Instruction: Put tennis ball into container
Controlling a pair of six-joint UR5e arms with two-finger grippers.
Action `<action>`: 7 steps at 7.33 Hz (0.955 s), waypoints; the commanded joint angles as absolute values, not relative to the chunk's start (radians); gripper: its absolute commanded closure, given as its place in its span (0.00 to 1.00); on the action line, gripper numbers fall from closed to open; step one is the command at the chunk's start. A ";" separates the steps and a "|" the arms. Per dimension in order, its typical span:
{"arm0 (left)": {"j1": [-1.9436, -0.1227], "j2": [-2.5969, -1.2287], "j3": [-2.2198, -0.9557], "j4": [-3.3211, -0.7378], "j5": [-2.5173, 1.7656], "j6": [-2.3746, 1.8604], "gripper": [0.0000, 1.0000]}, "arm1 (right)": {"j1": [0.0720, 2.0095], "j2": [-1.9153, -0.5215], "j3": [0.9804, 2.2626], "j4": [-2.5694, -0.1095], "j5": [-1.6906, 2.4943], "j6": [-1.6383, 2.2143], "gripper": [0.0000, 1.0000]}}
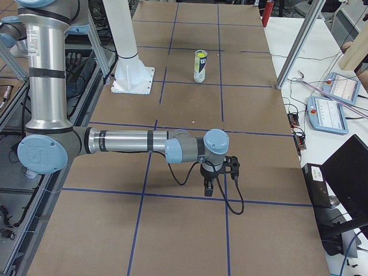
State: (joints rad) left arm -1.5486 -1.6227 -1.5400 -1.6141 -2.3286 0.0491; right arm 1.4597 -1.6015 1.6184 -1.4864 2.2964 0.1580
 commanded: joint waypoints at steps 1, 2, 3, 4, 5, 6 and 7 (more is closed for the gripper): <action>-1.551 -1.612 -1.548 -1.615 -2.329 0.049 0.00 | 1.460 -1.601 1.618 -1.486 2.296 0.158 0.00; -1.552 -1.611 -1.548 -1.614 -2.329 0.049 0.00 | 1.460 -1.601 1.618 -1.486 2.296 0.158 0.00; -1.562 -1.611 -1.548 -1.614 -2.329 0.049 0.00 | 1.460 -1.601 1.618 -1.486 2.296 0.158 0.00; -1.568 -1.612 -1.548 -1.614 -2.329 0.049 0.00 | 1.459 -1.601 1.618 -1.486 2.296 0.158 0.00; -1.569 -1.611 -1.548 -1.614 -2.327 0.049 0.00 | 1.459 -1.601 1.618 -1.486 2.296 0.158 0.00; -1.569 -1.612 -1.548 -1.614 -2.327 0.049 0.00 | 1.460 -1.601 1.618 -1.486 2.296 0.158 0.00; -1.569 -1.612 -1.548 -1.614 -2.327 0.049 0.00 | 1.460 -1.601 1.618 -1.486 2.296 0.158 0.00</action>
